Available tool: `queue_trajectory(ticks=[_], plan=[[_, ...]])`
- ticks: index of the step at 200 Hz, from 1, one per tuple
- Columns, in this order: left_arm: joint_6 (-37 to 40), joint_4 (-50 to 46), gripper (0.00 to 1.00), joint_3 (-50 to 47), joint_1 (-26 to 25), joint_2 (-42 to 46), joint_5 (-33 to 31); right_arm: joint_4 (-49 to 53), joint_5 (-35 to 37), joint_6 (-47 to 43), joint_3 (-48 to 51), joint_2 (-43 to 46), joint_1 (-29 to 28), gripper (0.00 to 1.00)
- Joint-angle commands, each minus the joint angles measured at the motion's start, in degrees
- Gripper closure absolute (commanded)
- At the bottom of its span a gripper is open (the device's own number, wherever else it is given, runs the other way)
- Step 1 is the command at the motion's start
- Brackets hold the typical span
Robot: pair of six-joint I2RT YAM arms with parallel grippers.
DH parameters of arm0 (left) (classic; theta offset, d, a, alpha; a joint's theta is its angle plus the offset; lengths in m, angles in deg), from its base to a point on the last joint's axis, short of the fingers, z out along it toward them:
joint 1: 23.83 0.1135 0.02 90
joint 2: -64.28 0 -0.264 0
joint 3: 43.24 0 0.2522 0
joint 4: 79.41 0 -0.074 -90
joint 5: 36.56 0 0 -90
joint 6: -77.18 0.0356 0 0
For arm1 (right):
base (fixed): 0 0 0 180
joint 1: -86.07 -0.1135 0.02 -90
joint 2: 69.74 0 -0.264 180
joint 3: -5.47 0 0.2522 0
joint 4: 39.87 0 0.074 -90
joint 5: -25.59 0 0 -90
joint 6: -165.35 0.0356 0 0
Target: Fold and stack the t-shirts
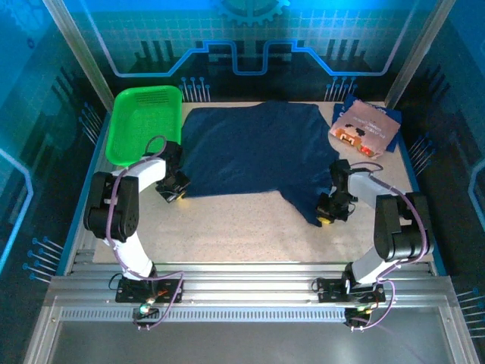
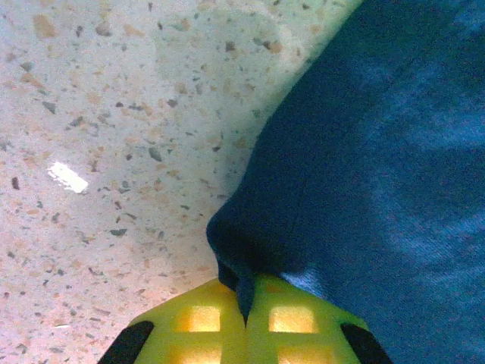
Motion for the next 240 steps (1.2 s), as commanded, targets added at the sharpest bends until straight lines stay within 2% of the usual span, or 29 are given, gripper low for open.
queue_trajectory(ticks=[1,32,84,149,202,240], plan=[[2.54,9.45,1.0,-3.16,-0.26,4.32,0.59,4.25,1.51,-1.72,-2.83,4.85,0.52,1.0],[2.72,7.54,1.0,-8.76,-0.28,12.55,0.4,10.14,1.81,-2.11,-3.37,11.65,1.52,1.0],[3.42,1.85,1.0,-12.66,-0.43,23.64,0.34,20.72,2.68,-1.33,-3.74,24.83,3.56,1.0],[0.28,-8.0,1.0,-17.21,-0.52,37.85,1.88,34.05,3.4,0.87,-6.26,35.58,4.6,1.0],[-4.34,-16.31,1.0,-21.14,-0.61,50.24,4.41,39.77,3.83,2.76,-8.57,39.24,4.83,1.0],[-2.76,-12.95,1.0,-20.21,-0.61,46.05,4.96,33.24,2.44,1.03,-8.58,34.58,4.91,1.0]])
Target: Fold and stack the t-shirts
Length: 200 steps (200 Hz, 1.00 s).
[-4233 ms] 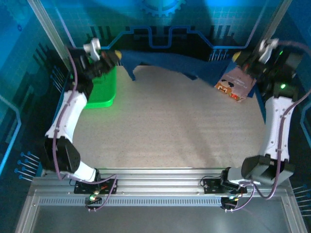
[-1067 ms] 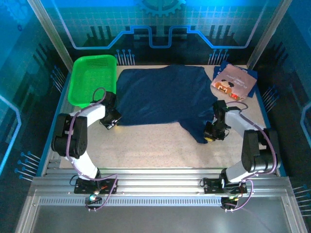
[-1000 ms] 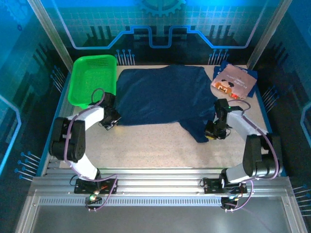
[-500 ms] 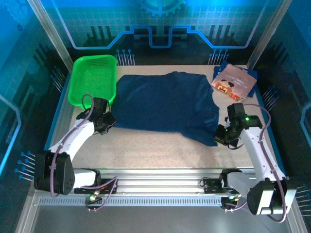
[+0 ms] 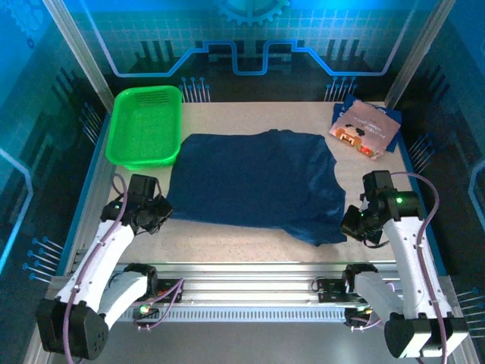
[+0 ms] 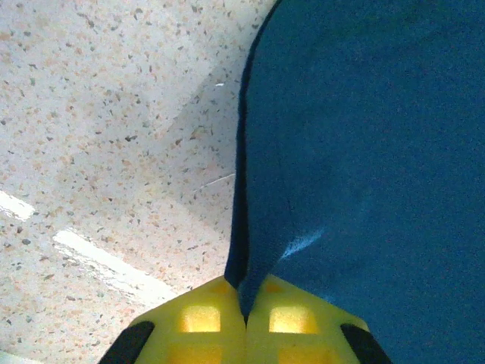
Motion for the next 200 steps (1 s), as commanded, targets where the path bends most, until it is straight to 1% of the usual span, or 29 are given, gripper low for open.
queue_trajectory(ticks=[1,42,69,95,158,200], plan=[[-0.08,0.19,1.0,0.46,-0.28,-3.18,1.26,-2.91,-0.46,-0.43,-1.83,-3.1,0.78,1.0],[4.09,3.3,1.0,8.84,-0.11,-12.25,-0.32,-11.23,-1.11,-3.65,-6.26,-13.4,0.82,1.0],[6.27,4.99,1.0,14.17,-0.02,-17.65,-0.1,-13.7,-0.19,-6.39,-11.22,-20.5,1.02,1.0],[7.87,6.73,1.0,17.12,0.42,-21.67,0.07,-15.69,0.33,-8.58,-14.83,-26.06,1.35,1.0],[10.61,8.5,1.0,23.23,1.92,-28.7,2.07,-17.77,1.22,-11.76,-22.02,-34.64,2.61,1.0],[11.24,8.55,1.0,23.68,2.88,-30.67,2.2,-18.69,0.91,-12.54,-25.81,-38.94,2.8,1.0]])
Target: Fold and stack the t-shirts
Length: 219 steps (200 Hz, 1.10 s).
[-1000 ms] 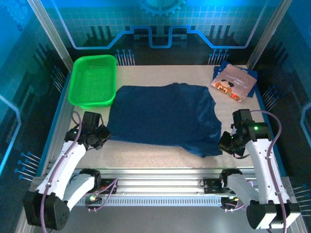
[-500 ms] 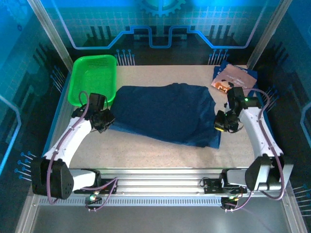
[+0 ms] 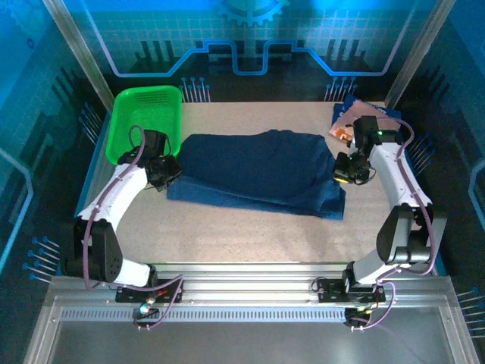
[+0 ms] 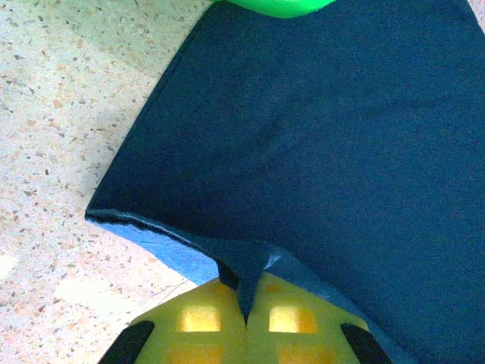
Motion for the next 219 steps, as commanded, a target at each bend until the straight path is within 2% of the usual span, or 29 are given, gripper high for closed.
queue_trajectory(ticks=[1,219], plan=[[1.64,0.06,1.0,1.36,1.07,-0.97,0.98,-0.6,0.37,-1.45,-3.15,-2.1,0.81,1.0],[1.42,0.87,1.0,-3.16,3.55,-6.86,-4.08,-1.04,-2.3,-5.06,-21.09,-20.26,-0.46,1.0]])
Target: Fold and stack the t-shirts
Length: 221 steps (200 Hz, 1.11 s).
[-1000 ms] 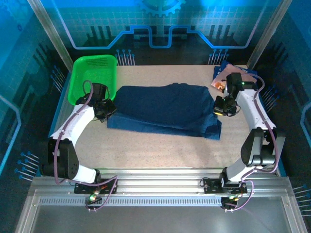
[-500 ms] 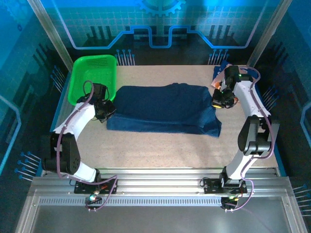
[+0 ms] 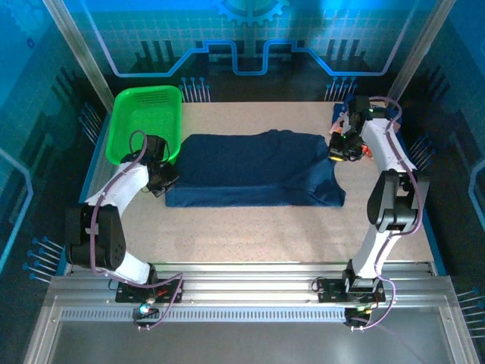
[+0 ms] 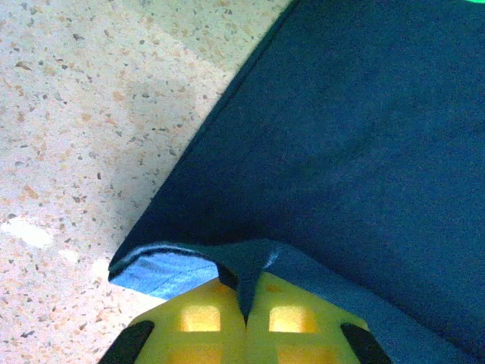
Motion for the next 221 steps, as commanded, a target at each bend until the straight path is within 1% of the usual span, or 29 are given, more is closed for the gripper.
queue_trajectory(ticks=[1,41,59,69,75,82,95,102,119,132,142,154,164,184,198,209,221], plan=[[1.25,0.02,1.0,-0.39,0.94,-1.79,-1.94,0.34,-1.4,-0.99,-2.97,-2.32,-0.39,1.0],[1.3,2.15,1.0,3.01,0.87,-8.53,-1.31,0.22,-1.12,-1.21,-6.17,-6.53,-0.86,1.0],[1.21,3.19,0.76,5.89,0.78,-11.18,-0.04,0.41,-1.37,-1.08,-8.17,-9.1,-1.03,1.0],[0.91,3.27,0.56,7.73,0.15,-11.38,-0.21,0.5,-1.66,-0.89,-9.43,-10.65,-1.12,1.0],[0.94,2.91,0.46,9.08,-0.41,-11.38,-0.32,0.55,-1.66,-0.62,-10.4,-11.67,-1.2,0.99],[0.9,2.09,0.41,10.77,-1.19,-11.28,-0.31,0.76,-1.79,-0.48,-11.72,-12.91,-1.3,0.98],[1.1,0.11,0.36,13.88,-3.25,-10.78,-0.22,1.35,-1.96,-0.05,-14.61,-15.59,-1.39,0.95],[1.2,-0.67,0.35,14.9,-4.95,-10.18,-0.46,1.39,-2.53,0.21,-16.37,-17.09,-1.38,0.92],[-0.09,-2.09,0.33,14.96,-8.62,-8.28,-1.69,0.59,-3.69,1.63,-20.17,-20.5,-1.4,0.79],[-2.06,-2.63,0.29,13.19,-10.47,-6.42,-2.63,-0.46,-5.92,2.64,-22.5,-22.09,-1.21,0.59],[-2.98,-2.75,0.28,11.41,-10.97,-4.86,-2.54,-0.84,-6.28,2.86,-22.87,-21.33,-1.12,0.51],[-3.45,-1.77,0.26,8.72,-11.42,-2.72,-1.67,-2.18,-4.63,2.14,-19.52,-17.53,-1.14,0.38],[-4.02,-0.81,0.25,6.33,-11.74,-1.28,-0.63,-3.49,-3.81,1.36,-14.69,-13.21,-0.78,0.33],[-4.29,2.07,0.25,2.04,-12.56,0.29,1.75,-5.68,-5.98,0.64,-1.66,-3.43,0.69,0.29],[-4.95,4.3,0.26,-0.06,-12.76,-0.09,3.28,-6.05,-5.84,0.46,7.76,2.25,1.33,0.29],[-5.36,6.73,0.27,-1.0,-13.06,-1.0,5.06,-7.16,-5.69,0.83,14.85,5.56,1.84,0.29],[-5.47,8.95,0.27,-1.36,-13.54,-2.33,5.41,-9.38,-4.92,1.65,21.71,7.94,2.49,0.3]])
